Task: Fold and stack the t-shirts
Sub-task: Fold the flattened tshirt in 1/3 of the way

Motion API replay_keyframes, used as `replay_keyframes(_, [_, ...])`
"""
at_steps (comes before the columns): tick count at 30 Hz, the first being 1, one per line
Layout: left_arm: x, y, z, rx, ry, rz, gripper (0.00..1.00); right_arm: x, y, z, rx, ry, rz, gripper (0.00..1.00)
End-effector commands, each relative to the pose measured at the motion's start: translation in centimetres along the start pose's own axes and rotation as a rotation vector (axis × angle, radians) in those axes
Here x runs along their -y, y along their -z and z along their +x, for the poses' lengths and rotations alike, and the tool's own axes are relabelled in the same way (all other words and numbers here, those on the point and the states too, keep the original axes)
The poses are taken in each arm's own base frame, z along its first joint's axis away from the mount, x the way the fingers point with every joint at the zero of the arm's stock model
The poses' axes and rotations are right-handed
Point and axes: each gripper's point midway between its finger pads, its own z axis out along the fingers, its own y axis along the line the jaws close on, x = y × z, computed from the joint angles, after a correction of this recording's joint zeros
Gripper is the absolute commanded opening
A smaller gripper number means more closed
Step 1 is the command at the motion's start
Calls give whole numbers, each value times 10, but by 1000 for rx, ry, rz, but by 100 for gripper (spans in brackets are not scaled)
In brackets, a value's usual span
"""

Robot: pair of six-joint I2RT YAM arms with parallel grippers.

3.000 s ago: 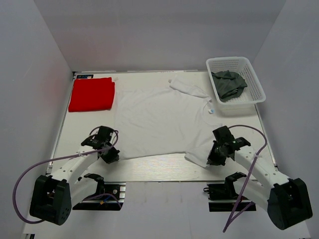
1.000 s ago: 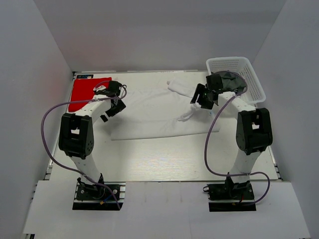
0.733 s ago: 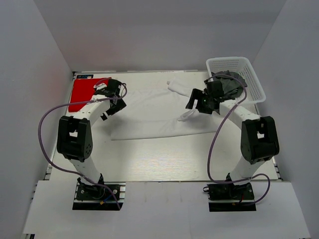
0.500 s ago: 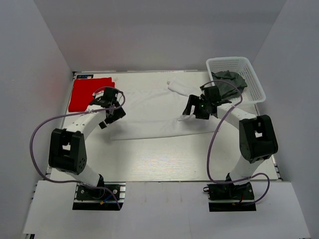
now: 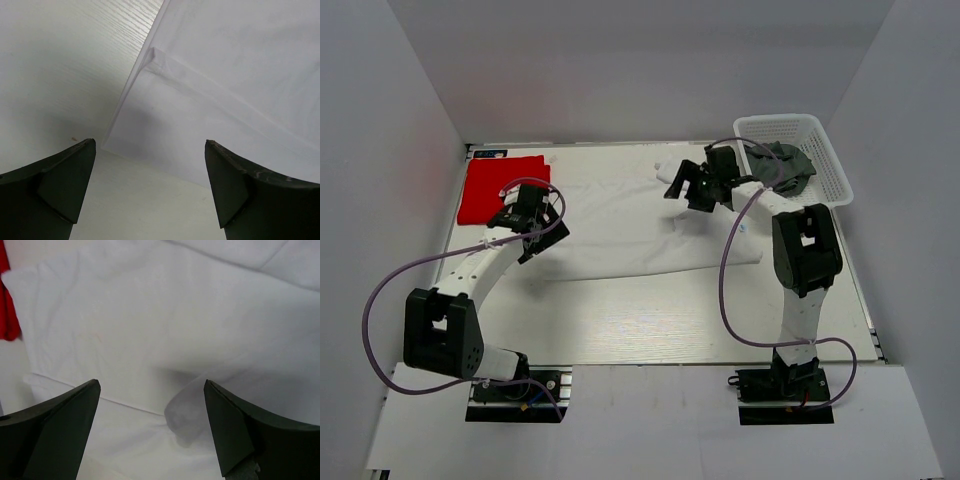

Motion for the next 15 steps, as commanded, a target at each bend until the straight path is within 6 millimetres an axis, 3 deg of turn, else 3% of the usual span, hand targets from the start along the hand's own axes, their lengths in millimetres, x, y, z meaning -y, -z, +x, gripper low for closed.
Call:
replay_keyframes(1, [11, 12, -19, 46, 16, 46, 100, -7, 4, -33, 80, -90, 47, 90])
replay_keyframes(5, [29, 10, -25, 58, 9, 101, 100, -1, 16, -33, 104, -86, 83, 90])
replay_keyframes(7, [49, 8, -26, 44, 1, 193, 100, 14, 25, -27, 124, -74, 144, 90])
replay_keyframes(8, [53, 4, -21, 30, -1, 213, 100, 11, 40, -34, 156, -50, 152, 90])
replay_keyframes(9, [57, -2, -12, -6, -19, 240, 100, 34, 41, -20, 145, -57, 223, 90])
replay_keyframes(10, [66, -4, -15, 1, -16, 274, 100, 41, 45, -20, 163, -54, 256, 90])
replay_keyframes(11, [66, -11, -3, -33, -34, 292, 100, 40, 55, -21, 176, -42, 254, 90])
replay_keyframes(12, [67, -21, 4, -49, -46, 295, 100, 59, 54, 1, 132, -61, 295, 90])
replay_keyframes(15, [73, -37, 14, -80, -61, 315, 100, 77, 56, 25, 88, -80, 324, 90])
